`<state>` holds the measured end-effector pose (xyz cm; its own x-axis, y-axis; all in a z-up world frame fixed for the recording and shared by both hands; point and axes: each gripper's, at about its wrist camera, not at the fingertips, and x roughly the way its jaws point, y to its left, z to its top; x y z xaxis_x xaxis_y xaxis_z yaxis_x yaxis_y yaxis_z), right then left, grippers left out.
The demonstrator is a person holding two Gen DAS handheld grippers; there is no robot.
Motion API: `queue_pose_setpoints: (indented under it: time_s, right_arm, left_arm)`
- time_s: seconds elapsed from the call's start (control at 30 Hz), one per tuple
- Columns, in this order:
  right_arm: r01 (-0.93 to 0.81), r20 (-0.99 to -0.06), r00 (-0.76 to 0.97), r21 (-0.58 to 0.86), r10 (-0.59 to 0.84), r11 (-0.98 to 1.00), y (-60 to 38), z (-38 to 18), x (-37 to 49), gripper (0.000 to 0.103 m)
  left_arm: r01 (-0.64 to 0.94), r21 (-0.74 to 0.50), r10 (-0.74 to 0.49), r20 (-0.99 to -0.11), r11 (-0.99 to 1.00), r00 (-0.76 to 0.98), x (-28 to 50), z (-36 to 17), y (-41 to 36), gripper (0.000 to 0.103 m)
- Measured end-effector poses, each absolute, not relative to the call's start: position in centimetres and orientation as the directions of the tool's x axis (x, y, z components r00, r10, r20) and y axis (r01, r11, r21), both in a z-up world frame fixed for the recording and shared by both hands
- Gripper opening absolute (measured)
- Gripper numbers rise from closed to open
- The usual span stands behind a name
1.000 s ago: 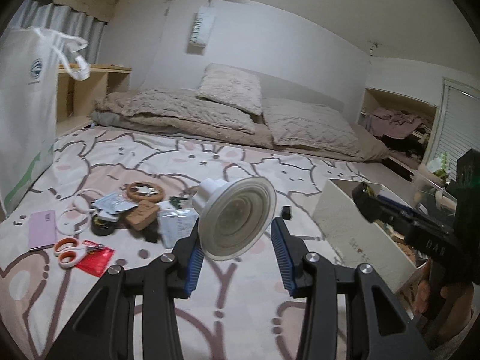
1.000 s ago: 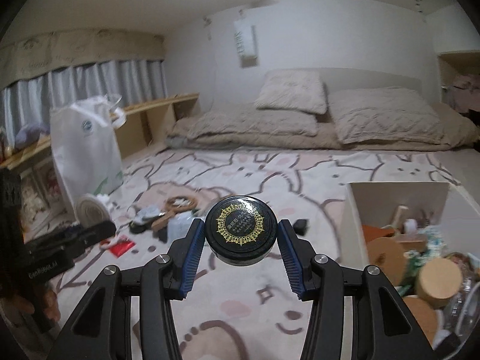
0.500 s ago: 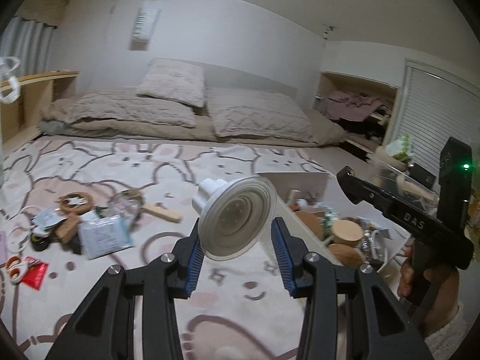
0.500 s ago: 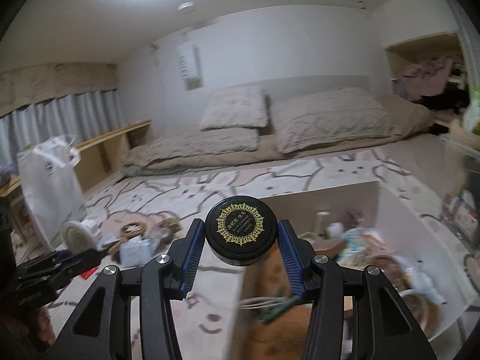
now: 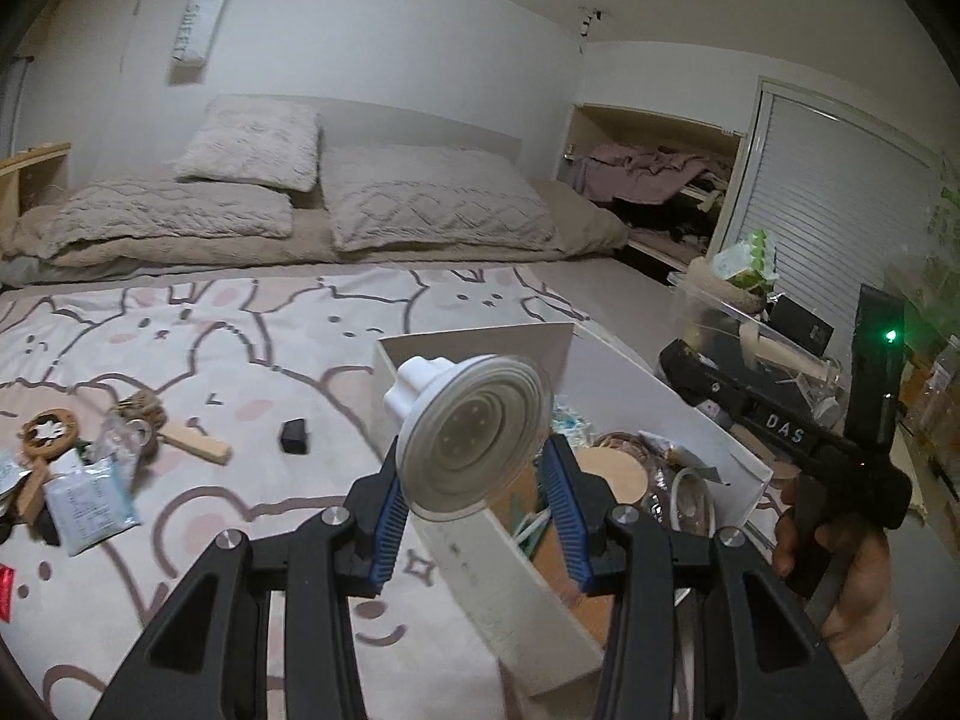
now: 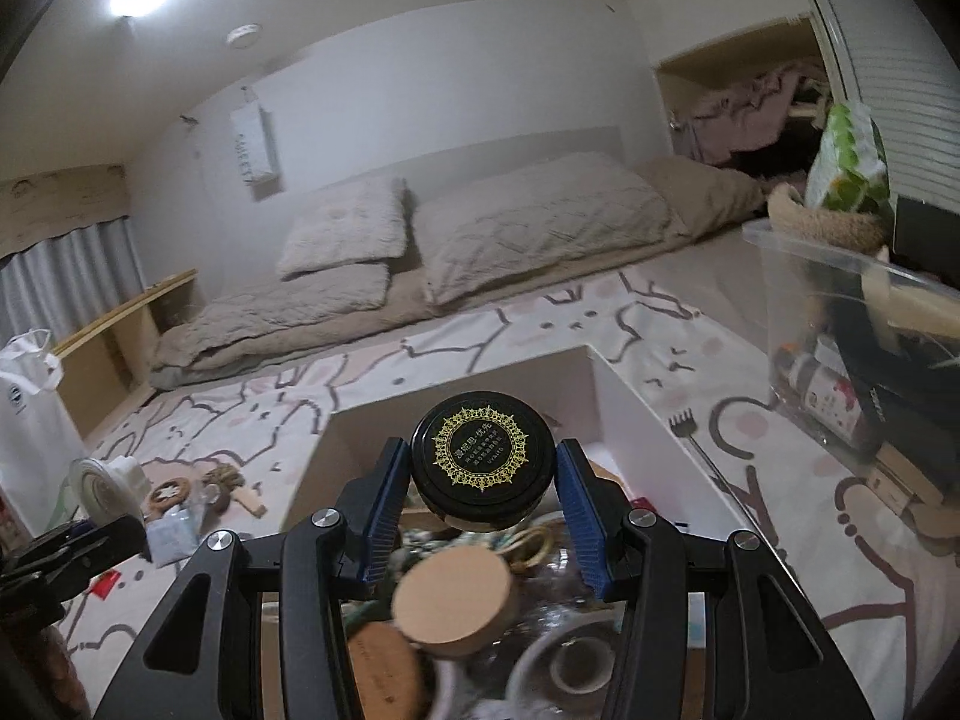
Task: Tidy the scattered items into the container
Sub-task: 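Open right tool to drop black tin into the box while left holds lid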
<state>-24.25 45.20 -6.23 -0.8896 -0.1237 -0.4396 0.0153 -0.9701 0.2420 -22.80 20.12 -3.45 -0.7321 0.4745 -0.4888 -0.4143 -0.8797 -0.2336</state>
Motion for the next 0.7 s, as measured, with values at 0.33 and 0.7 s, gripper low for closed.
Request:
queue_pose_setpoints:
  time_s: [0.33, 0.7]
  right_arm:
    - [-0.086, -0.487, -0.873, 0.234, -0.040, -0.968, 47.5, -7.1, -27.2, 0.051]
    - [-0.104, -0.497, -0.863, 0.351, -0.091, -0.931, 49.9, -7.9, -27.6, 0.099]
  left_arm:
    - [-0.436, -0.254, 0.499, -0.553, -0.864, -0.667, -27.3, -2.8, 24.2, 0.043]
    - [-0.423, -0.198, 0.446, -0.628, -0.884, -0.637, -31.9, -2.9, 28.5, 0.043]
